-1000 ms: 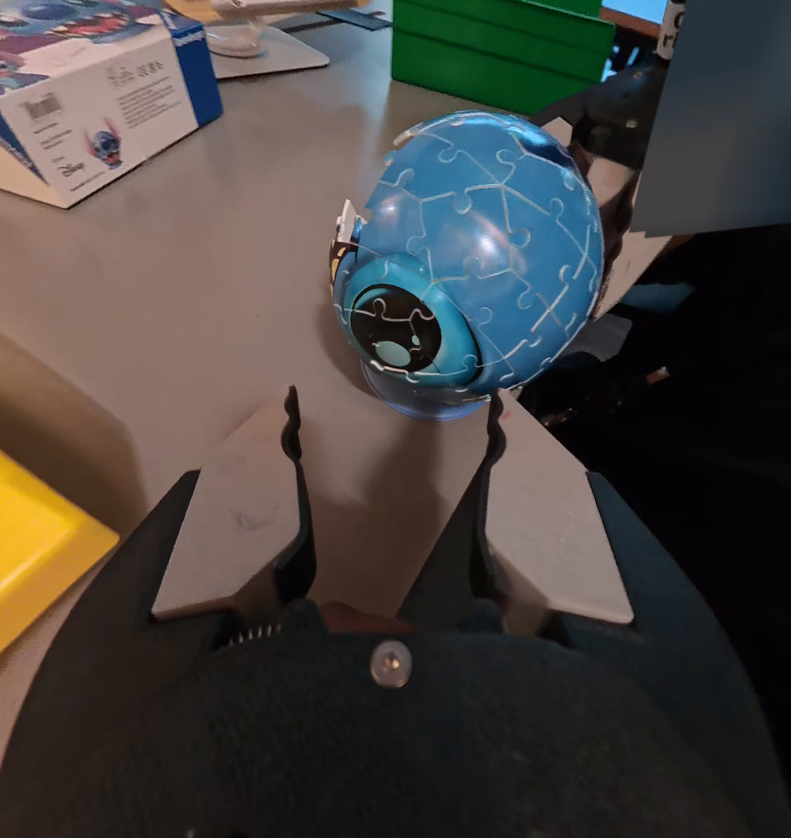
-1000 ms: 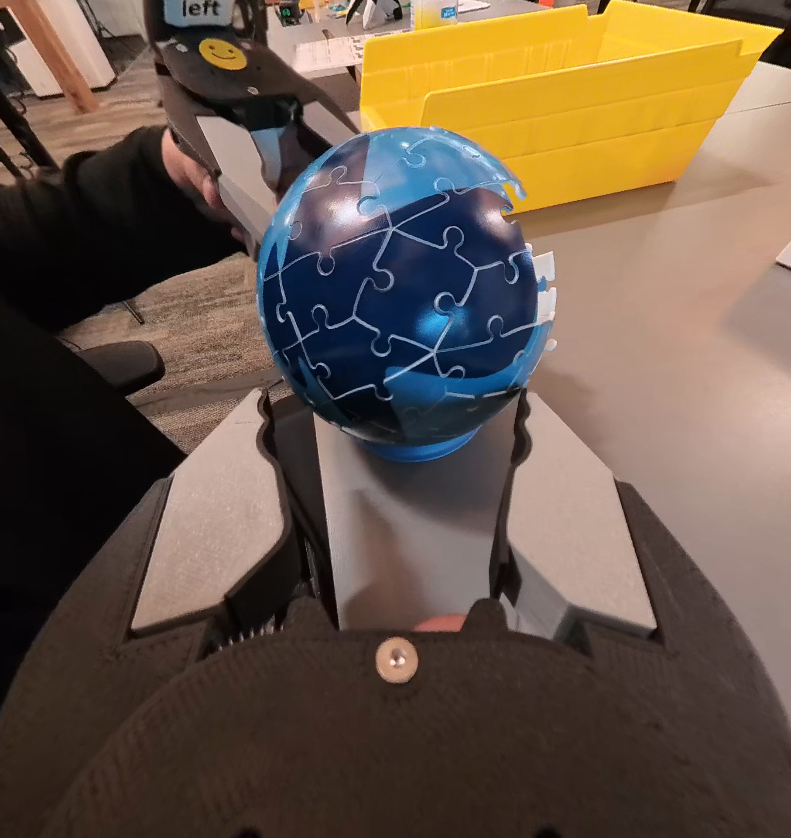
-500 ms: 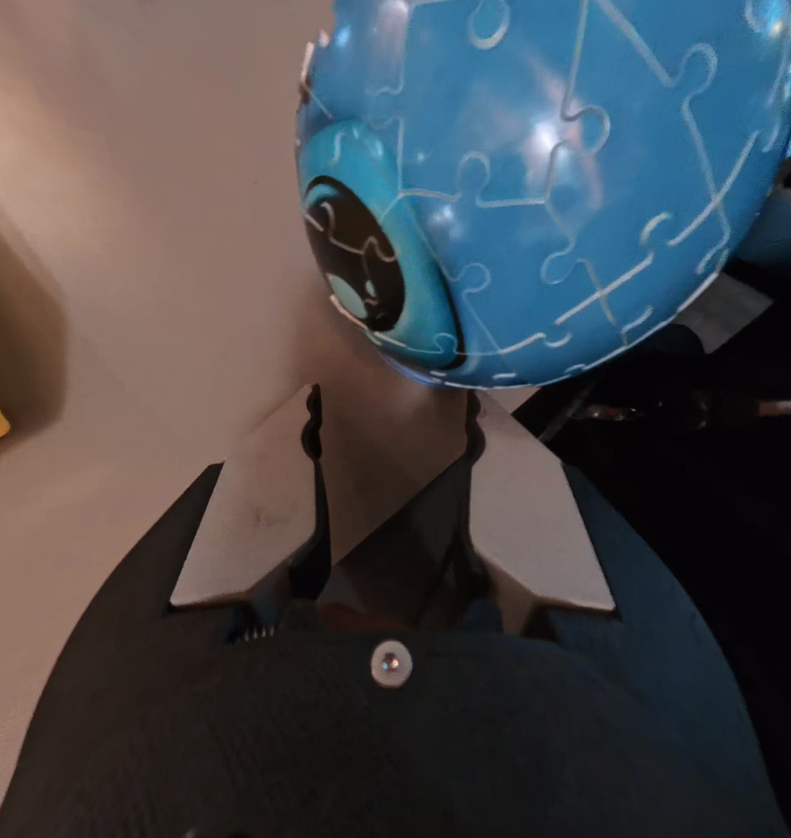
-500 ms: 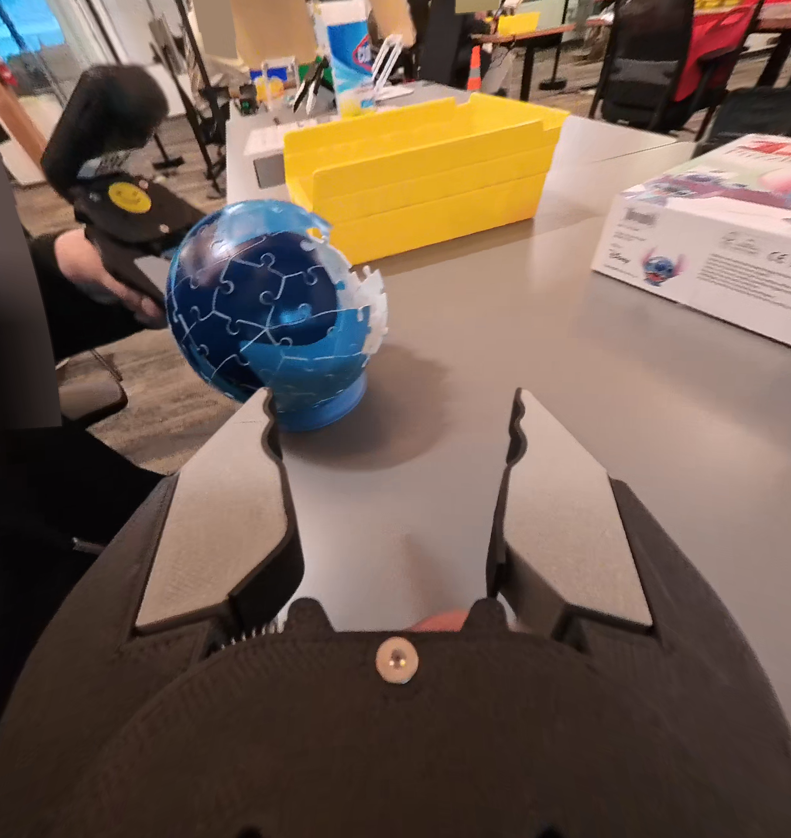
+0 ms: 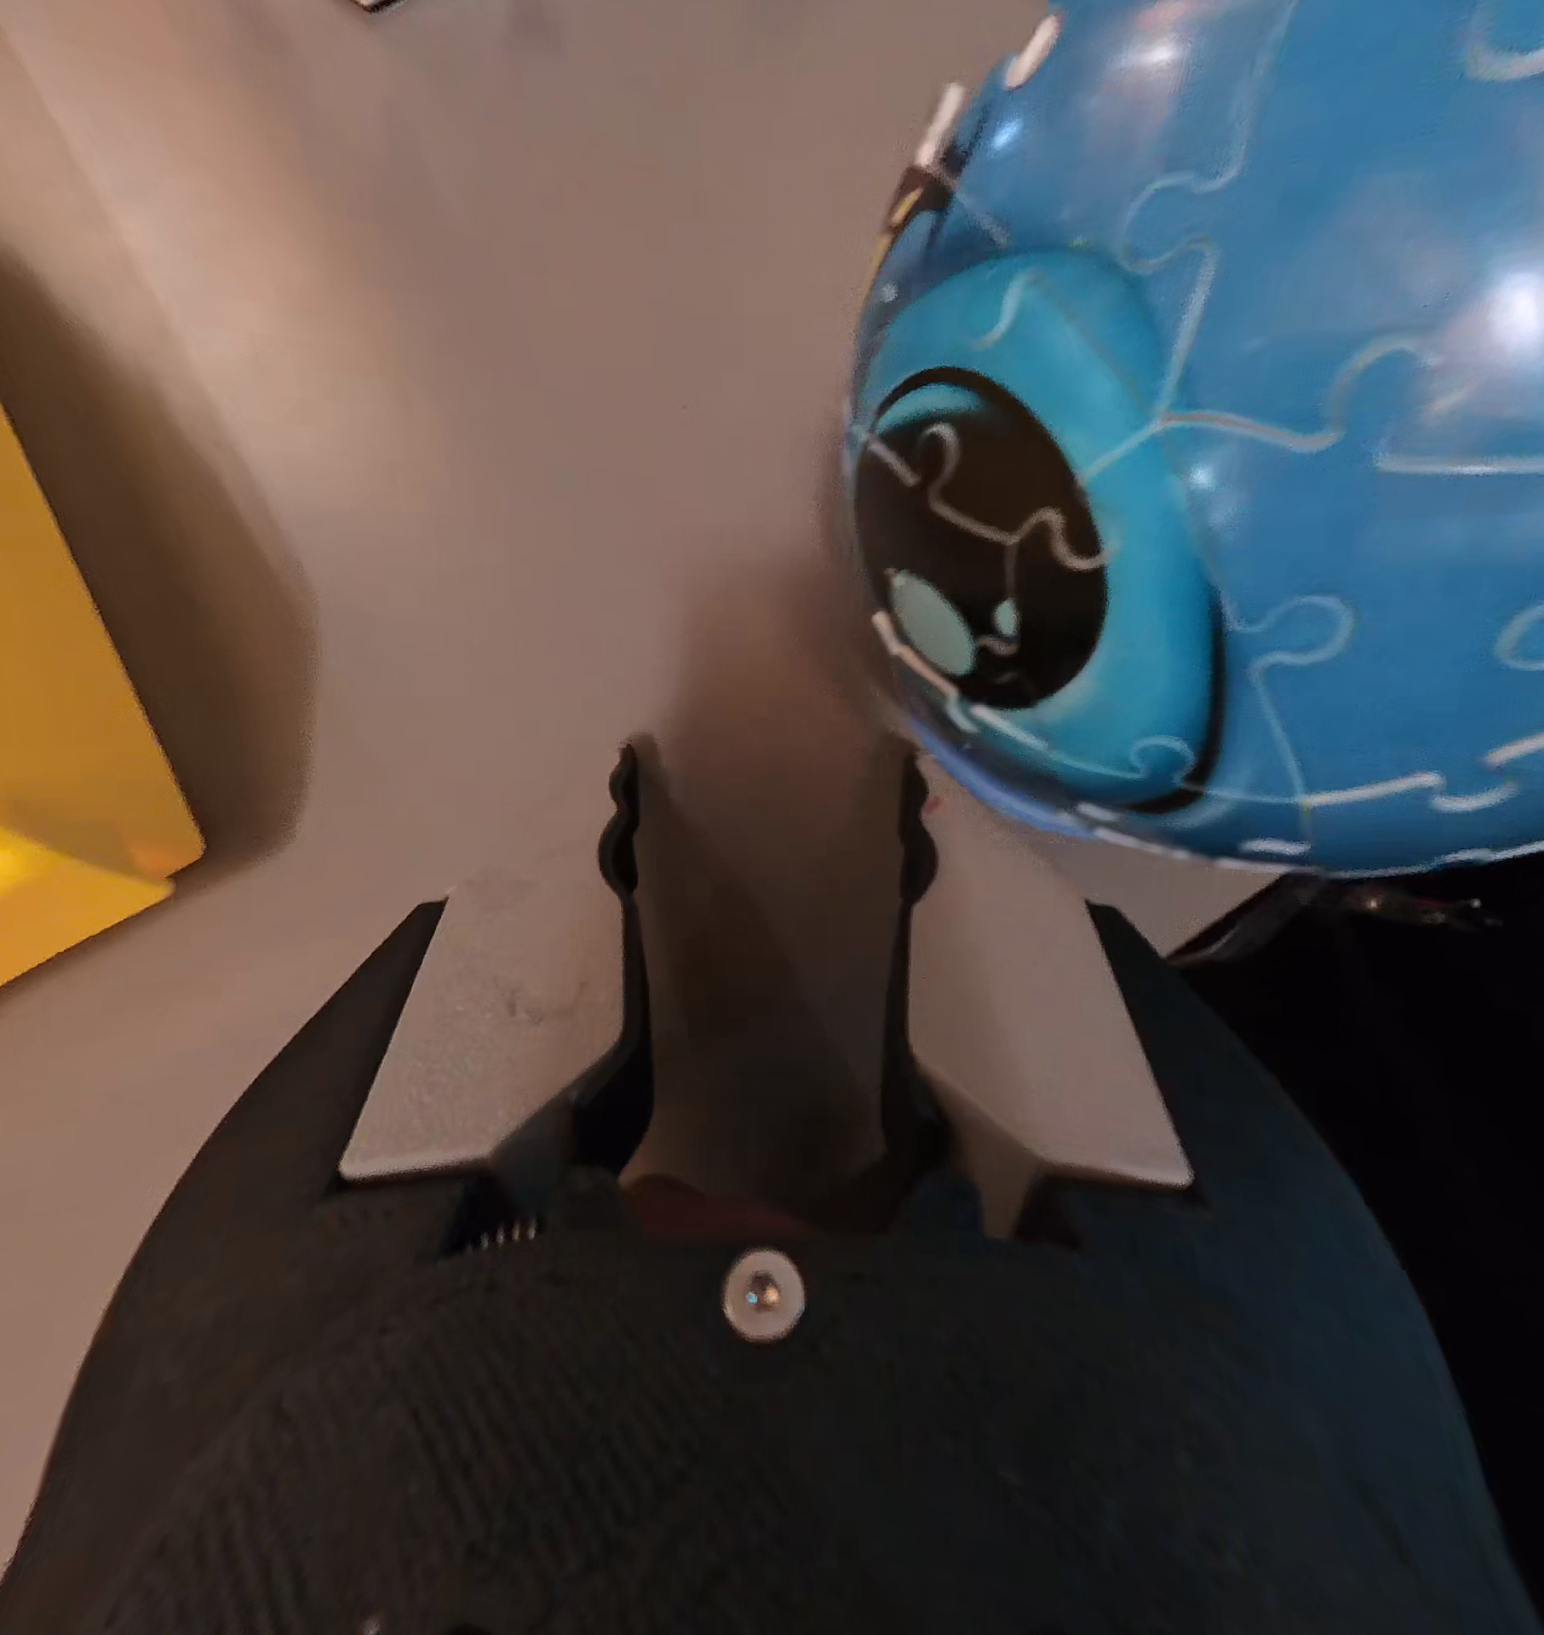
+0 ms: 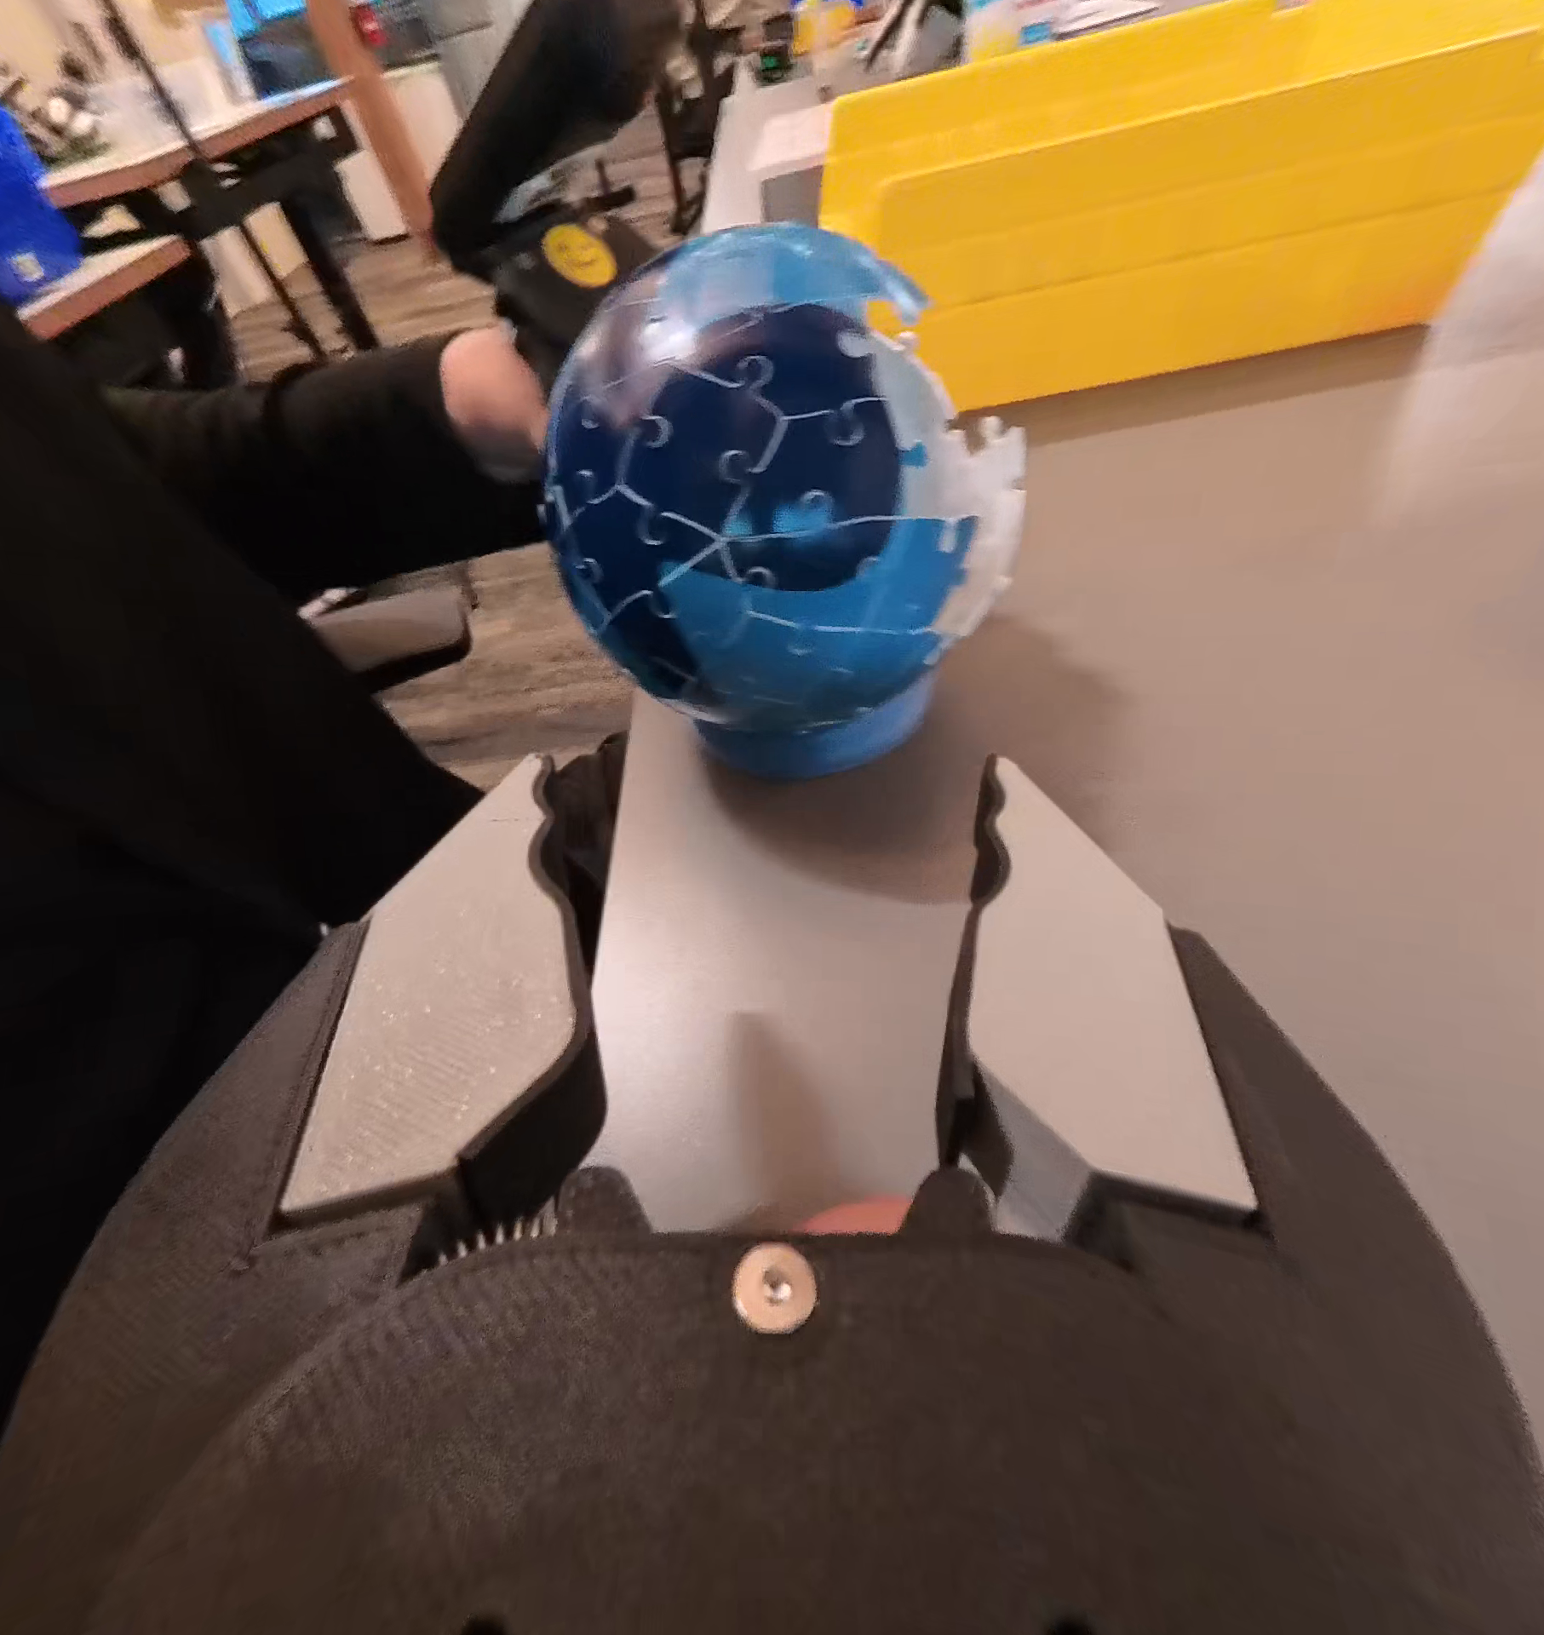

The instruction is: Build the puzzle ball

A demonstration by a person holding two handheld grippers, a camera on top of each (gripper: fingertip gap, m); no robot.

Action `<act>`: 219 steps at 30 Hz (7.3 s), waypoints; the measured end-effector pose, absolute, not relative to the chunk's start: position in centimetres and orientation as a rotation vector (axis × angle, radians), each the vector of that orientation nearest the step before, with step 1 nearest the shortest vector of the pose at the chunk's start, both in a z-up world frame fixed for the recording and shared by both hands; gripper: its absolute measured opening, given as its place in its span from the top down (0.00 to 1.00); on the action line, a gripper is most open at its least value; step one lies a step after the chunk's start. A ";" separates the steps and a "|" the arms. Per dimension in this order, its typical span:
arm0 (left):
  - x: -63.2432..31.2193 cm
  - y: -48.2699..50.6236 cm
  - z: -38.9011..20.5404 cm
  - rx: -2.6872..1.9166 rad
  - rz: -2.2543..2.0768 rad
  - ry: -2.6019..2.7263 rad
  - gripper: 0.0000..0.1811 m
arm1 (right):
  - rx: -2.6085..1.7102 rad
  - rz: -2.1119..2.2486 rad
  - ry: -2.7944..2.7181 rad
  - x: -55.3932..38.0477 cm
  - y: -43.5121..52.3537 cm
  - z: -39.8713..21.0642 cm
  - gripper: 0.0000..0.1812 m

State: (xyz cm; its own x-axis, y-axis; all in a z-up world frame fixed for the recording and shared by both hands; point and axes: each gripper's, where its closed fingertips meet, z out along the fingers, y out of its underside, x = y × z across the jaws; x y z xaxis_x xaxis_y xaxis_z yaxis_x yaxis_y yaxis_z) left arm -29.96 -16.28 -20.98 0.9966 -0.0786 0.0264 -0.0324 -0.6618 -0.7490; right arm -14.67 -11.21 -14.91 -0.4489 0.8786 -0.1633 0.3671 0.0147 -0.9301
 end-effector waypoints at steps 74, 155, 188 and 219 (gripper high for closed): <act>-26.2 -18.8 -16.5 -2.119 -0.210 0.480 0.45 | -1.115 1.246 -1.921 -18.6 -13.8 -15.5 0.53; -27.3 -17.8 -14.3 -1.885 -0.332 0.348 0.46 | -0.388 0.599 -2.525 -16.2 -17.0 -21.7 0.13; -27.2 -16.8 -14.5 -1.896 -0.299 0.561 0.51 | -0.464 -0.344 -2.668 -16.8 -14.5 -25.1 0.12; -25.8 -16.6 -11.7 -1.884 -0.365 0.749 0.50 | -0.720 -0.395 -2.526 -18.0 -13.4 -26.1 0.12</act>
State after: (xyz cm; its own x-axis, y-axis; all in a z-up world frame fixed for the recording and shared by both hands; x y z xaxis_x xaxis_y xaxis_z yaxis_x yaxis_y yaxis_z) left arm -25.80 -16.62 -11.68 0.7598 -0.6449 -0.0829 -0.3324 -0.2757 -0.9019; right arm -17.99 -13.38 -26.05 -0.7463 0.4163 0.5194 0.5550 0.8199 0.1403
